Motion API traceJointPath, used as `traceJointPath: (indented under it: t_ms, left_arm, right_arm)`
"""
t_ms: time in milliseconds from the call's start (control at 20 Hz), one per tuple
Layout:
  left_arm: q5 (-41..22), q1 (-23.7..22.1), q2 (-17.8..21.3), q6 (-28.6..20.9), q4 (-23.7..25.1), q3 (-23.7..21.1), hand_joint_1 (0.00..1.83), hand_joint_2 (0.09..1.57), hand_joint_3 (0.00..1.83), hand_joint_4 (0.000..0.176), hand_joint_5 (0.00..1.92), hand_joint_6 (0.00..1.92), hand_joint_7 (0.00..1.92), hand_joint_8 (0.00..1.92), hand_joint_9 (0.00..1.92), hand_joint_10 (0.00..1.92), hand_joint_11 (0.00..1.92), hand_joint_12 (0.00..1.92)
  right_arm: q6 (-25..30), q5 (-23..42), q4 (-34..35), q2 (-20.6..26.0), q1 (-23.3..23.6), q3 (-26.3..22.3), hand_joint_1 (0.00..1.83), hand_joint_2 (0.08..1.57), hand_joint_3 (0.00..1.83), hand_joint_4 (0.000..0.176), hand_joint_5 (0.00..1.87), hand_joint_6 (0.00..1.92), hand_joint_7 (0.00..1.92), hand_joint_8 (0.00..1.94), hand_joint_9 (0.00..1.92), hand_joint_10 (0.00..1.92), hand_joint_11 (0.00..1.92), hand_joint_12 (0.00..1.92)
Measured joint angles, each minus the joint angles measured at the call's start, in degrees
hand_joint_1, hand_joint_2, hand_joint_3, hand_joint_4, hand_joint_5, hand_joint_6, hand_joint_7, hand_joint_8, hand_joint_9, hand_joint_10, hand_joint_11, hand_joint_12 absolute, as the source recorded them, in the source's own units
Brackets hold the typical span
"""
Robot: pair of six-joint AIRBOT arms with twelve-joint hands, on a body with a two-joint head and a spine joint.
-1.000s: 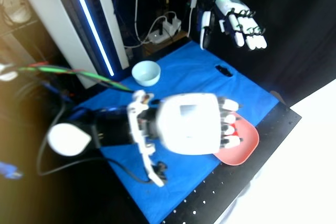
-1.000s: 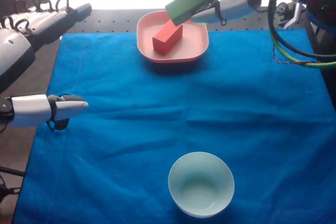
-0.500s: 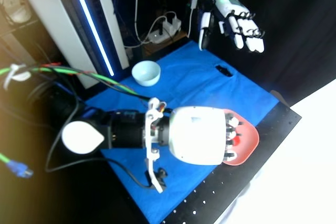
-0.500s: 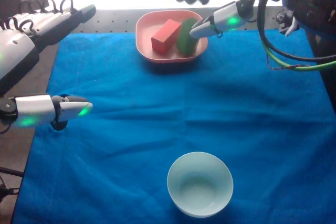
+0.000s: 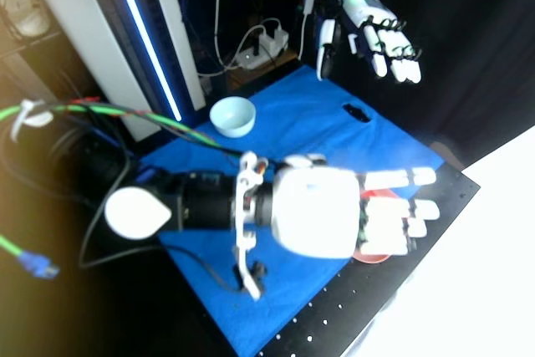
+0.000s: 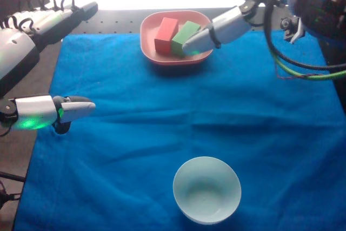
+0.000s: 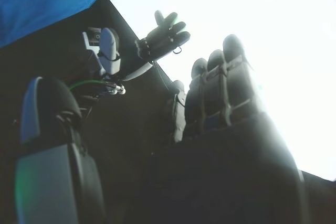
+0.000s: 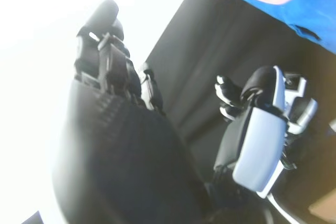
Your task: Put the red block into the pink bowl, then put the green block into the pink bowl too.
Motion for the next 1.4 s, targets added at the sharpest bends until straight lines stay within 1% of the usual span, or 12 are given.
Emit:
traceJointPath:
  t_ms: [100, 150, 350, 400, 450, 500, 600, 750, 900, 1200, 1350, 1400]
  left_arm:
    - [0.09, 0.11, 0.46, -0.02, 0.22, -0.15, 0.81, 0.95, 0.00, 0.168, 0.04, 0.00, 0.08, 0.00, 0.06, 0.00, 0.00, 0.23]
    - [-0.39, 0.31, 0.90, 0.02, -0.04, -0.35, 0.80, 0.96, 0.01, 0.163, 0.04, 0.00, 0.07, 0.00, 0.05, 0.00, 0.00, 0.23]
    - [-2.21, 1.81, 2.36, -0.13, 0.68, -2.19, 0.76, 0.94, 0.00, 0.159, 0.03, 0.00, 0.08, 0.00, 0.06, 0.00, 0.00, 0.27]
    - [-2.75, 2.43, 2.86, -1.53, 1.84, -2.43, 0.77, 0.93, 0.00, 0.126, 0.05, 0.00, 0.05, 0.00, 0.04, 0.00, 0.00, 0.22]
    - [-3.87, 3.04, 3.15, -3.19, 2.25, -2.40, 0.84, 0.92, 0.00, 0.144, 0.07, 0.01, 0.04, 0.00, 0.04, 0.00, 0.00, 0.19]
    - [-4.83, 3.54, 3.48, -4.48, 2.40, -2.40, 0.87, 0.93, 0.00, 0.150, 0.07, 0.00, 0.04, 0.00, 0.04, 0.00, 0.00, 0.13]
    - [-8.11, 5.44, 4.63, -5.11, 1.97, -3.28, 0.81, 0.93, 0.00, 0.175, 0.01, 0.00, 0.03, 0.00, 0.07, 0.00, 0.00, 0.18]
    - [-13.31, 8.76, 5.01, -7.87, 4.17, -4.74, 0.73, 0.93, 0.00, 0.176, 0.00, 0.00, 0.02, 0.00, 0.06, 0.00, 0.00, 0.33]
    - [-17.77, 11.78, 5.01, -9.53, 2.49, -5.70, 0.62, 0.91, 0.00, 0.176, 0.00, 0.00, 0.06, 0.00, 0.10, 0.00, 0.00, 0.65]
    - [-22.99, 15.04, 4.04, -9.77, -0.28, -6.58, 0.34, 1.08, 0.01, 0.159, 0.00, 0.00, 0.00, 0.00, 0.06, 0.00, 0.00, 0.80]
    - [-24.63, 15.04, 3.80, -9.81, -1.09, -6.58, 0.27, 1.08, 0.00, 0.173, 0.00, 0.00, 0.00, 0.00, 0.06, 0.00, 0.00, 0.72]
    - [-24.98, 15.04, 3.78, -9.81, -1.03, -6.45, 0.27, 1.08, 0.00, 0.175, 0.00, 0.00, 0.00, 0.00, 0.07, 0.00, 0.00, 0.69]
  right_arm:
    - [-0.02, 2.91, 2.29, 2.67, -1.95, -1.66, 0.78, 0.79, 0.00, 0.176, 0.00, 0.00, 0.00, 0.00, 0.00, 0.00, 0.00, 0.41]
    - [-0.07, 4.59, 3.06, 5.46, -3.91, -3.87, 0.77, 0.80, 0.00, 0.176, 0.00, 0.00, 0.00, 0.00, 0.00, 0.00, 0.00, 0.08]
    - [-0.57, 15.21, 8.68, 14.19, -12.61, -12.55, 0.84, 0.77, 0.00, 0.176, 0.00, 0.00, 0.00, 0.00, 0.00, 0.00, 0.00, 0.00]
    - [-1.49, 19.45, 12.55, 16.81, -15.69, -15.56, 0.80, 0.76, 0.00, 0.173, 0.00, 0.00, 0.00, 0.00, 0.00, 0.00, 0.00, 0.00]
    - [-4.07, 22.82, 16.11, 19.12, -18.75, -18.43, 0.78, 0.75, 0.00, 0.158, 0.00, 0.00, 0.00, 0.00, 0.00, 0.00, 0.00, 0.00]
    - [-5.84, 25.44, 19.06, 20.92, -21.35, -20.76, 0.85, 0.74, 0.00, 0.172, 0.00, 0.00, 0.00, 0.00, 0.00, 0.00, 0.00, 0.00]
    - [-10.08, 33.33, 27.19, 24.87, -29.86, -26.51, 0.88, 0.72, 0.00, 0.176, 0.00, 0.00, 0.00, 0.00, 0.00, 0.00, 0.00, 0.00]
    - [-11.56, 43.19, 37.64, 26.18, -40.74, -31.63, 0.82, 0.70, 0.00, 0.176, 0.00, 0.00, 0.00, 0.00, 0.00, 0.00, 0.00, 0.00]
    - [-11.56, 50.51, 45.09, 26.25, -48.83, -35.41, 0.72, 0.74, 0.00, 0.176, 0.00, 0.00, 0.00, 0.00, 0.00, 0.00, 0.00, 0.00]
    - [-11.76, 53.09, 48.72, 26.01, -50.29, -36.39, 0.73, 0.75, 0.00, 0.176, 0.00, 0.00, 0.00, 0.00, 0.00, 0.00, 0.00, 0.00]
    - [-11.76, 53.09, 48.98, 26.01, -50.29, -36.39, 0.73, 0.78, 0.01, 0.176, 0.00, 0.00, 0.00, 0.00, 0.00, 0.00, 0.00, 0.00]
    - [-11.76, 53.09, 49.09, 26.01, -50.29, -36.39, 0.72, 0.83, 0.01, 0.160, 0.00, 0.00, 0.00, 0.00, 0.00, 0.00, 0.00, 0.00]
